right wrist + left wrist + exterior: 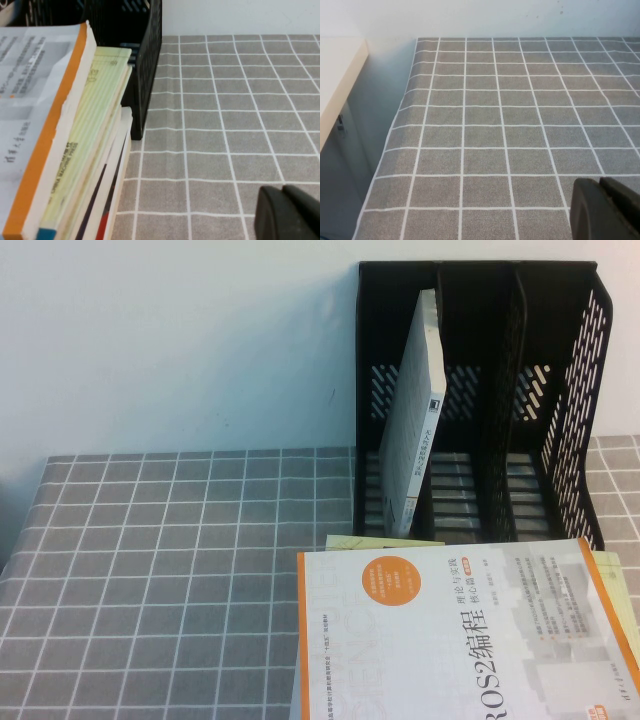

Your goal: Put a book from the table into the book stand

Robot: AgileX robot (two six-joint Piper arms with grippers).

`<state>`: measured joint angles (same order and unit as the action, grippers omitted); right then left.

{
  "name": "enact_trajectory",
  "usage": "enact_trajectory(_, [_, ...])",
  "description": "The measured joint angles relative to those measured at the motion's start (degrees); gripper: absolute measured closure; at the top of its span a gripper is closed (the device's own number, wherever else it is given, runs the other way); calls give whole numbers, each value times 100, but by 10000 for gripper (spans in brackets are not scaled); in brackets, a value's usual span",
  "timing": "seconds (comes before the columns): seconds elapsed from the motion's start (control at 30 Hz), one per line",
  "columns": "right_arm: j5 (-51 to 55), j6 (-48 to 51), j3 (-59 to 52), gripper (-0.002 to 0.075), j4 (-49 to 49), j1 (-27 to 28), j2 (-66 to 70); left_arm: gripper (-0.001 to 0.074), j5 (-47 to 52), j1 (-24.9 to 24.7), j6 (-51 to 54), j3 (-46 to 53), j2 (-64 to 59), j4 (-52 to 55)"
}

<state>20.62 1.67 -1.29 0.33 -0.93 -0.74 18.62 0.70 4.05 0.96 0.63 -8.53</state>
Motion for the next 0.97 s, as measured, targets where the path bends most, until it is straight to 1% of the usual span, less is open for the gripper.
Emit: enact_trajectory(0.97, [0, -59, 0, 729, 0, 0, 0, 738, 0, 0, 0, 0, 0, 0])
